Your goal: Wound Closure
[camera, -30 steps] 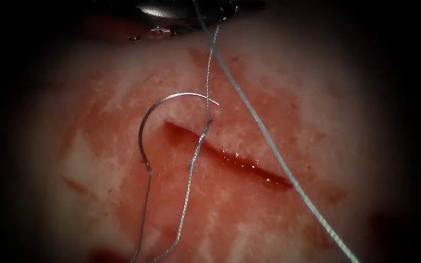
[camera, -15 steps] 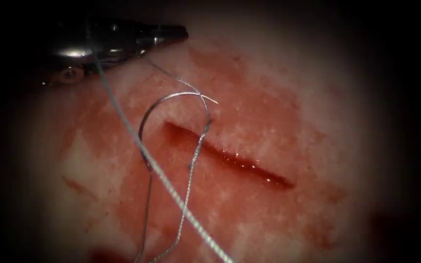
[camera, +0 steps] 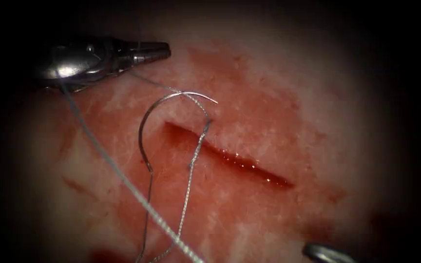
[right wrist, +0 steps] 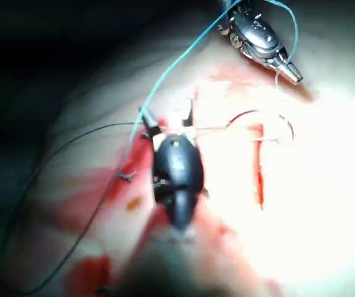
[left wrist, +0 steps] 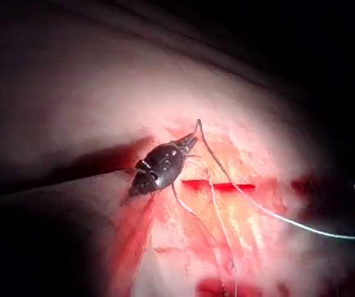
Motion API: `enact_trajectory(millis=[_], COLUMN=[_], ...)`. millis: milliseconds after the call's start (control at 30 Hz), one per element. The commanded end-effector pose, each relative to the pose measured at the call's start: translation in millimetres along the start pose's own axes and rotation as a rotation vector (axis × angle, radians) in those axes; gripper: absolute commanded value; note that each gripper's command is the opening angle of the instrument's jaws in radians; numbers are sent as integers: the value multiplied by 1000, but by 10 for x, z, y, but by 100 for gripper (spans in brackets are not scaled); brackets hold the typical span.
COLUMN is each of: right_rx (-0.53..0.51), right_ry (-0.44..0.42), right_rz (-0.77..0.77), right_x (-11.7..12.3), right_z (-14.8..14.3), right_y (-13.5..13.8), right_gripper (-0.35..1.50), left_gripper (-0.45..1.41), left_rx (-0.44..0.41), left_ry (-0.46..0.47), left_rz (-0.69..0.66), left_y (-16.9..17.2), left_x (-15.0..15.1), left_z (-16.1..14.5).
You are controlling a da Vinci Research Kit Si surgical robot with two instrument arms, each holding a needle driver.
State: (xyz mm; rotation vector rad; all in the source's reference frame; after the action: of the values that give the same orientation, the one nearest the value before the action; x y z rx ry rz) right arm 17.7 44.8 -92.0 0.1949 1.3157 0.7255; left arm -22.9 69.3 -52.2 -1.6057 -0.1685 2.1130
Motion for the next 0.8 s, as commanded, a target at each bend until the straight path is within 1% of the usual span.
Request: enact_trajectory(millis=[33,67,100,167,233,300,333,467,533,567,600,633,667,800], right_rx=[-44,-54,-71,-88,-95,-85,-85,-82,-72,-60,-59,-58,-54,-7], right_ry=[-6,-10,-28,-54,-69,-92,-92,-120,-130,-125,-126,-130,-140,-168], right_rz=[4,4,9,-8,-16,-31,-31,-52,-60,-76,-92,-108,-117,-152], right_x=[-4,-5,-9,-16,-26,-43,-43,-54,-57,-63,-67,-71,-75,-93], right_z=[26,32,47,63,77,97,97,123,134,143,147,150,153,174], right_y=[25,32,45,56,64,69,69,82,89,94,95,96,97,100], right_gripper=[123,123,123,123,123,123,123,123,123,96,81,29,-35,-35], left_gripper=[-35,-35,-35,-35,-35,-35,-35,-35,-35,-35,-35,-35,-35,-35], left_rx=[-16,-19,-24,-28,-32,-44,-44,-54,-64,-76,-79,-84,-85,-72], left_ry=[23,33,51,70,83,101,101,135,138,141,142,144,144,141], left_rz=[-6,-3,-10,-16,-21,-30,-30,-35,-52,-75,-81,-93,-106,-144], left_y=[6,6,7,8,10,10,10,12,15,17,18,19,20,25], left_x=[0,3,12,20,25,35,35,43,44,45,45,46,47,49], left_z=[2,0,-2,-3,-4,-5,-5,-4,-2,1,2,4,5,13])
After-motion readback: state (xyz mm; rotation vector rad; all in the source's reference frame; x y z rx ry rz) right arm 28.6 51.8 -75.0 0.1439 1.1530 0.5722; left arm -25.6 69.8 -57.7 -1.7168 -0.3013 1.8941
